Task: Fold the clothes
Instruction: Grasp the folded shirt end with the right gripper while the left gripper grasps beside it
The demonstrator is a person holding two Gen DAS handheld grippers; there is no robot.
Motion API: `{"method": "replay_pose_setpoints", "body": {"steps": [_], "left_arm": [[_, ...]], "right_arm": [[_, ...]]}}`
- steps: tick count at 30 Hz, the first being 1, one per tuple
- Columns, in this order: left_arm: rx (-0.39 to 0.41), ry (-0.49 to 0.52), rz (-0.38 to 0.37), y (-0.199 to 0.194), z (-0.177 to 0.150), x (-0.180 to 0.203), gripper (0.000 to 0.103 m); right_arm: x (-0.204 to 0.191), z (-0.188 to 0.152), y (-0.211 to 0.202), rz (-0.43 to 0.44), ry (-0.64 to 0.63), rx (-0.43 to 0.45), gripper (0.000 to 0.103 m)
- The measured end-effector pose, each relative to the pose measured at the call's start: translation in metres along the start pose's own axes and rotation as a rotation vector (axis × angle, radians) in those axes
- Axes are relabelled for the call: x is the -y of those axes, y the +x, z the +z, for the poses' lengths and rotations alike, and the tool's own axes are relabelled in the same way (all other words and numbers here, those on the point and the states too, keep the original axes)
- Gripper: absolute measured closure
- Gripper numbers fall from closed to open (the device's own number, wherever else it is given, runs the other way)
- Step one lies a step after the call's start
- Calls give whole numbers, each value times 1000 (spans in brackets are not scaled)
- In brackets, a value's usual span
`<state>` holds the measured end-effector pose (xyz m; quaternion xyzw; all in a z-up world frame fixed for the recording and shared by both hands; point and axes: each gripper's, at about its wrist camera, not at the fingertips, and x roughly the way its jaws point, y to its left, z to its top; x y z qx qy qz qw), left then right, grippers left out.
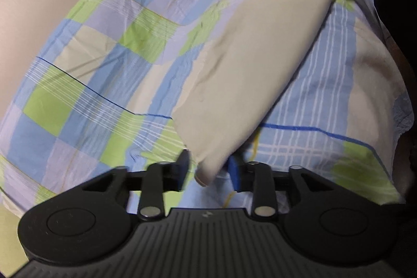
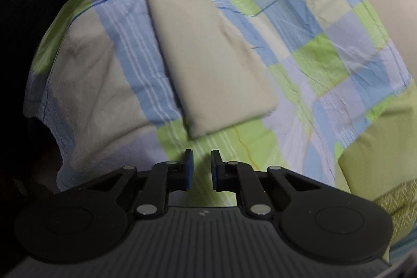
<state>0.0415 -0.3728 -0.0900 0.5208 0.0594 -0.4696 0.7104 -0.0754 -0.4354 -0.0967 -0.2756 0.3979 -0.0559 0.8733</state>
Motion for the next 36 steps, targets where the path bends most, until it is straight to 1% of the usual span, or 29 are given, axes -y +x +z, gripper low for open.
{"method": "replay_pose_setpoints", "body": {"steps": [1, 2, 3, 4, 6, 8, 10, 11, 12, 13, 14, 15, 16, 19, 21, 24, 25, 26, 27, 28, 30, 31, 32, 33, 35, 36], "left_arm": [[7, -12, -6, -2, 1, -1, 52], [14, -14, -8, -4, 2, -1, 49], [29, -3, -7, -7, 3, 1, 41], [44, 17, -1, -11, 2, 4, 36], [69, 72, 7, -18, 1, 12, 36], [78, 130, 8, -21, 0, 19, 36], [81, 188, 9, -21, 1, 24, 36], [82, 202, 9, -21, 1, 25, 36], [82, 215, 8, -20, 3, 24, 36], [81, 222, 7, -19, 4, 23, 36], [80, 229, 7, -17, 5, 22, 36], [79, 241, 8, -15, 6, 22, 36], [75, 255, 9, -13, 6, 23, 39], [54, 288, 7, -5, 8, 25, 45], [46, 300, 9, 1, 9, 25, 46], [38, 308, 14, 9, 10, 25, 46], [38, 308, 14, 11, 11, 25, 46], [38, 307, 14, 12, 12, 24, 46], [38, 304, 13, 14, 13, 23, 46], [38, 300, 11, 16, 13, 22, 46], [38, 293, 6, 20, 13, 19, 46], [38, 290, 4, 22, 13, 18, 46], [37, 285, 1, 24, 13, 16, 46], [37, 280, -4, 24, 14, 15, 46], [35, 265, -19, 26, 14, 12, 49], [31, 251, -35, 27, 15, 9, 52]], "right_arm": [[3, -1, -7, -6, 37, 17, 82], [6, -2, -13, -6, 70, 34, 82], [8, -3, -18, -4, 102, 52, 82], [11, -3, -24, -2, 134, 69, 82], [12, -3, -28, -11, 158, 84, 80], [10, -2, -31, -29, 167, 104, 74], [5, 0, -32, -58, 160, 124, 57], [3, 2, -31, -71, 155, 128, 51], [3, 4, -32, -82, 151, 134, 41], [3, 6, -33, -92, 149, 140, 35], [4, 8, -34, -102, 146, 146, 31], [4, 9, -33, -106, 146, 134, 24], [4, 10, -31, -109, 146, 118, 22], [4, 12, -24, -119, 139, 70, 22], [1, 14, -17, -137, 104, 40, 22], [-4, 19, -13, -119, 48, 49, 22], [-7, 21, -11, -115, 24, 55, 26], [-8, 22, -10, -115, 12, 57, 31], [-12, 23, -8, -116, -14, 64, 48], [-13, 25, -5, -110, -30, 64, 60], [-17, 29, 3, -104, -75, 56, 65], [-20, 30, 6, -107, -100, 50, 65], [-25, 32, 12, -112, -160, 39, 65], [-29, 33, 15, -115, -196, 40, 68], [-33, 35, 20, -115, -248, 48, 71], [-34, 36, 22, -114, -270, 52, 75]]}}
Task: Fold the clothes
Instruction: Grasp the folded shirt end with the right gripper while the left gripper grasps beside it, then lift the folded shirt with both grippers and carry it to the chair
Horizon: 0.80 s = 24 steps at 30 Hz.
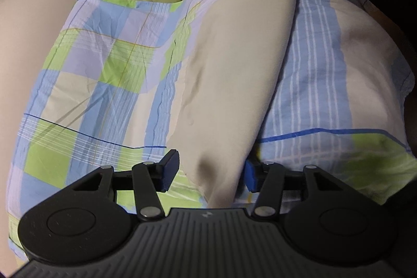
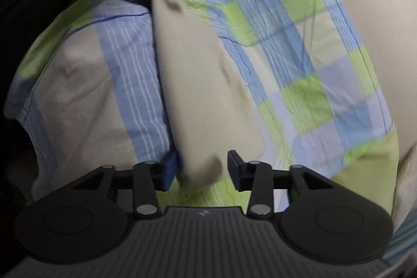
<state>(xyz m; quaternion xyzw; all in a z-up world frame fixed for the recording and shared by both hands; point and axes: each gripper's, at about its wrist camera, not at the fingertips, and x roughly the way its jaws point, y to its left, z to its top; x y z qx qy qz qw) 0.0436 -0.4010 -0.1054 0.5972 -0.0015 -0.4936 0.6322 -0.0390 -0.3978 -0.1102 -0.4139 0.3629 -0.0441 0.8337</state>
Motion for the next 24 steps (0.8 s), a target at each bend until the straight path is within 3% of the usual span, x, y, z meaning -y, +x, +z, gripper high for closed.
{"method": "replay_pose_setpoints", "body": {"steps": [7, 14, 20, 24], "left_arm": [[-21, -73, -72, 2, -1, -14, 55], [-26, -77, -98, 5, -2, -18, 58], [-22, -64, -113, 8, -3, -16, 72], [-8, -32, -131, 8, -6, -10, 98]], "right_arm": [[-4, -3, 2, 5, -46, 23, 84], [-5, -2, 4, 7, -61, 5, 85], [-5, -1, 6, 11, -67, -3, 85], [-2, -1, 6, 25, -67, -7, 92]]}}
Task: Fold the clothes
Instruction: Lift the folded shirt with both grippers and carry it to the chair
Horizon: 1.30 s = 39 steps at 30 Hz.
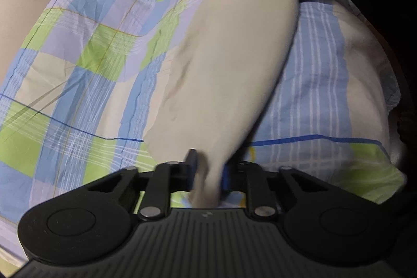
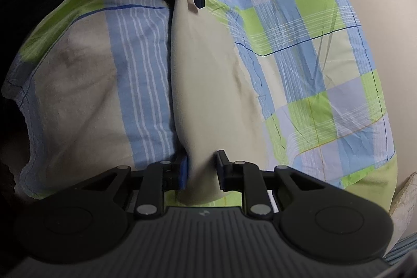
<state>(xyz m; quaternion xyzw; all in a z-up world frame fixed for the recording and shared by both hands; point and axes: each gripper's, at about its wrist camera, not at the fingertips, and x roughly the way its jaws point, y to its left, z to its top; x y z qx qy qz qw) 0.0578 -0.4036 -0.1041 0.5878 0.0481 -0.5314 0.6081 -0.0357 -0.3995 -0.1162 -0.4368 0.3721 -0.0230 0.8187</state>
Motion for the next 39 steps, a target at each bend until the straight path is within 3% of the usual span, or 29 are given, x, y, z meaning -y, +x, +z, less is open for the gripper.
{"method": "replay_pose_setpoints", "body": {"steps": [8, 17, 23, 28, 34, 39], "left_arm": [[76, 111, 38, -24, -2, -6, 100], [212, 248, 127, -84, 42, -25, 100], [273, 315, 133, -109, 99, 3, 100], [353, 350, 110, -122, 168, 27, 100], [474, 458, 74, -124, 238, 38, 100], [622, 555, 20, -129, 300, 59, 100]], "right_arm": [[22, 6, -23, -24, 20, 13, 95], [50, 11, -111, -167, 132, -6, 95], [43, -24, -156, -195, 202, -41, 95], [40, -72, -203, -208, 265, -79, 95], [49, -136, -251, -283, 444, -192, 95], [36, -166, -286, -342, 528, -314, 95]]}}
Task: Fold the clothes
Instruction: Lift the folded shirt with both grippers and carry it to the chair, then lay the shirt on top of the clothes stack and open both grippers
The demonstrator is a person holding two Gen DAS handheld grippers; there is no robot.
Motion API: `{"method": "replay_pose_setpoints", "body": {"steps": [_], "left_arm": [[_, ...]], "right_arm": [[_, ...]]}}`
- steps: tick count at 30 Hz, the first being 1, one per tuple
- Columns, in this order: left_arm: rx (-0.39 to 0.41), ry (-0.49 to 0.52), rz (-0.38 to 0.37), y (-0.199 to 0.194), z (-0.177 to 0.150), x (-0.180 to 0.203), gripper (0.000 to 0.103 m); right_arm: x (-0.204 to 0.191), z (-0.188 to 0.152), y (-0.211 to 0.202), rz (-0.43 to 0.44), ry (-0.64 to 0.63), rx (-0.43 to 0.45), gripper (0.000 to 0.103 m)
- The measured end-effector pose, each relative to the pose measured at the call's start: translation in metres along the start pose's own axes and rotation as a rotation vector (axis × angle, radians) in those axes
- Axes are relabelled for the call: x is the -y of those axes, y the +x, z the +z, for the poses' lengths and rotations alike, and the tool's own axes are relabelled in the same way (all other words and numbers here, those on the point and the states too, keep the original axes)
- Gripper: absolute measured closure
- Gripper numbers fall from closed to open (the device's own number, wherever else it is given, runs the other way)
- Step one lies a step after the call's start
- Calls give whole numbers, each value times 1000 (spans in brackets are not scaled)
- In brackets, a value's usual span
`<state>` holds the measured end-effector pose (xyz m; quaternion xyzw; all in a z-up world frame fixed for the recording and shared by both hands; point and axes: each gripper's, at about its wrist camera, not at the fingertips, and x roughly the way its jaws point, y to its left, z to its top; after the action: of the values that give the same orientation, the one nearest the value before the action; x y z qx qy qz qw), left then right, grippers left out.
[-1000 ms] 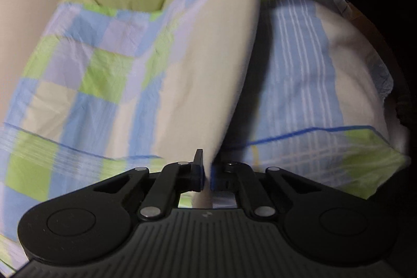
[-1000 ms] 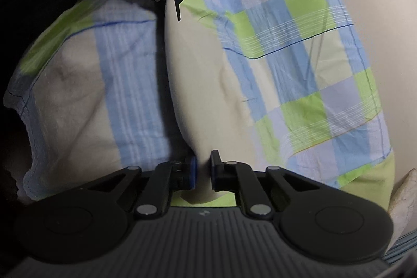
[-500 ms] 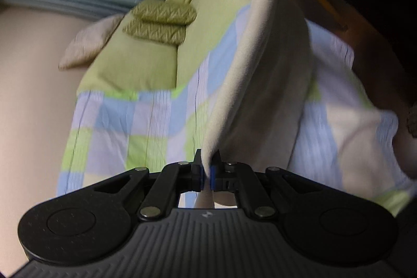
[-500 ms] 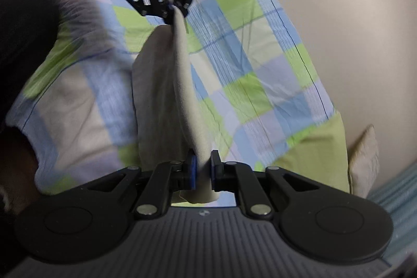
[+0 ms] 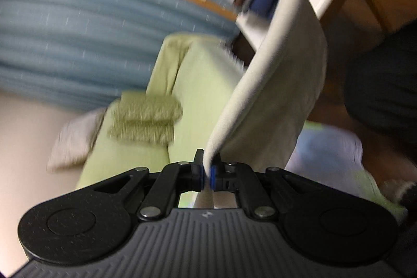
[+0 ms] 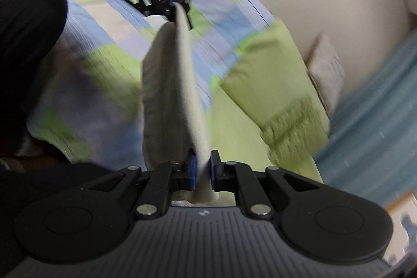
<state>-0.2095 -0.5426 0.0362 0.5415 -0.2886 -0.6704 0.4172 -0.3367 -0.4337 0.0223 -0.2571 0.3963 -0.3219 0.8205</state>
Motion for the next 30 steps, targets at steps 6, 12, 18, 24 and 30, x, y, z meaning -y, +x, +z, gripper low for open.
{"method": "replay_pose_setpoints", "body": {"steps": [6, 12, 18, 24, 30], "left_arm": [[202, 68, -76, 43, 66, -15, 100], [400, 68, -69, 107, 141, -72, 100], [577, 13, 84, 184, 230, -128, 100], [521, 76, -91, 270, 241, -52, 100], [476, 143, -200, 302, 214, 13, 100]], "right_arm": [[38, -40, -40, -104, 131, -151, 95], [109, -71, -60, -274, 220, -268, 95], [188, -94, -56, -556, 123, -319, 95], [186, -173, 12, -562, 155, -454, 95], [133, -209, 43, -401, 187, -531, 95]]}}
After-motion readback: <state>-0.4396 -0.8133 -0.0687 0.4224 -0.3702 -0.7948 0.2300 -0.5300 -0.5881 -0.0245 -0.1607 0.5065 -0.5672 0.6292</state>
